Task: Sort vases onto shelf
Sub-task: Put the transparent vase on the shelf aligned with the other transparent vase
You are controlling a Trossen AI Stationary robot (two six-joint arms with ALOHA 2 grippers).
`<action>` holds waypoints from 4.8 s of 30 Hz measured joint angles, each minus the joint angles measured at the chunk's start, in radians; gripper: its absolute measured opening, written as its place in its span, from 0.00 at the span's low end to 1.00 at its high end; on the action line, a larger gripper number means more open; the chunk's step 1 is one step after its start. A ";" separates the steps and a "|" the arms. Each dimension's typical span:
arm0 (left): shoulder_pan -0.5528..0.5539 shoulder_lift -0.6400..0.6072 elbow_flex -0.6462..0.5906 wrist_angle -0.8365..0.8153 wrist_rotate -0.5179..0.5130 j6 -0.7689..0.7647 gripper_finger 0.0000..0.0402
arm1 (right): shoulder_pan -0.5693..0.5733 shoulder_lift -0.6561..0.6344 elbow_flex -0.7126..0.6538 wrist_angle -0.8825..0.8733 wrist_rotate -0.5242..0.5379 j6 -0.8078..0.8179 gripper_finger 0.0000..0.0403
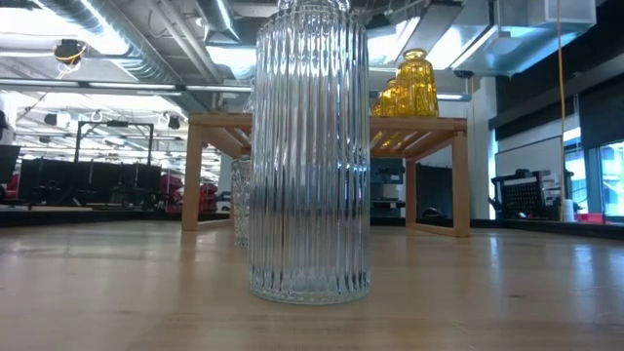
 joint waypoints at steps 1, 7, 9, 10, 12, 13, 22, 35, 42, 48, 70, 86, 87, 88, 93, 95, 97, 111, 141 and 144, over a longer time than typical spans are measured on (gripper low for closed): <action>-0.017 -0.036 -0.037 -0.002 -0.009 -0.018 0.15 | 0.022 0.010 0.000 0.013 -0.017 -0.013 0.00; -0.152 -0.243 -0.320 -0.002 -0.107 -0.188 0.15 | 0.194 0.097 0.000 0.059 -0.115 -0.091 0.00; -0.202 -0.310 -0.433 -0.002 -0.156 -0.270 0.15 | 0.258 0.129 0.000 0.087 -0.111 -0.116 0.00; -0.225 -0.341 -0.490 -0.001 -0.177 -0.306 0.15 | 0.288 0.146 0.000 0.103 -0.105 -0.130 0.00; -0.269 -0.403 -0.598 0.018 -0.206 -0.359 0.15 | 0.343 0.177 0.000 0.147 -0.082 -0.150 0.00; -0.289 -0.432 -0.654 0.038 -0.217 -0.375 0.15 | 0.366 0.194 0.000 0.164 -0.062 -0.156 0.00; -0.350 -0.634 -1.014 0.325 -0.155 -0.348 0.15 | 0.393 0.337 -0.001 0.564 0.018 -0.051 0.00; -0.364 -0.833 -1.224 0.337 -0.040 -0.214 0.15 | 0.432 0.578 -0.002 0.495 0.129 0.034 0.32; -0.364 -0.953 -1.234 0.307 -0.040 -0.251 0.15 | 0.436 0.640 -0.002 0.452 0.249 0.056 0.68; -0.364 -1.040 -1.234 0.292 -0.054 -0.300 0.15 | 0.428 0.660 -0.002 0.347 0.385 0.105 0.79; -0.364 -1.102 -1.234 0.268 -0.077 -0.347 0.03 | 0.411 0.762 0.001 0.387 0.262 0.165 0.38; -0.364 -1.102 -1.234 0.268 -0.121 -0.345 0.03 | 0.411 0.759 0.183 0.291 0.303 0.175 0.35; -0.364 -1.102 -1.234 0.268 -0.123 -0.345 0.03 | 0.411 0.759 0.210 0.269 0.313 0.165 0.35; -0.364 -1.102 -1.234 0.268 -0.125 -0.345 0.03 | 0.410 0.759 0.243 0.244 0.324 0.158 0.35; -0.364 -1.102 -1.234 0.269 -0.140 -0.345 0.03 | 0.380 0.759 0.448 0.106 0.347 0.129 0.35; -0.364 -1.102 -1.234 0.269 -0.153 -0.345 0.03 | 0.349 0.759 0.535 0.044 0.361 0.128 0.35; -0.363 -1.102 -1.234 0.272 -0.165 -0.345 0.03 | 0.307 0.733 0.536 0.087 0.376 0.129 0.35; -0.363 -1.101 -1.234 0.279 -0.168 -0.396 0.03 | 0.082 0.682 0.538 0.067 0.437 0.071 0.35; -0.363 -1.101 -1.234 0.278 -0.182 -0.398 0.03 | 0.092 0.641 0.536 0.160 0.509 0.158 0.37; -0.363 -1.102 -1.234 0.276 -0.182 -0.398 0.03 | 0.121 0.608 0.536 0.103 0.516 0.204 0.25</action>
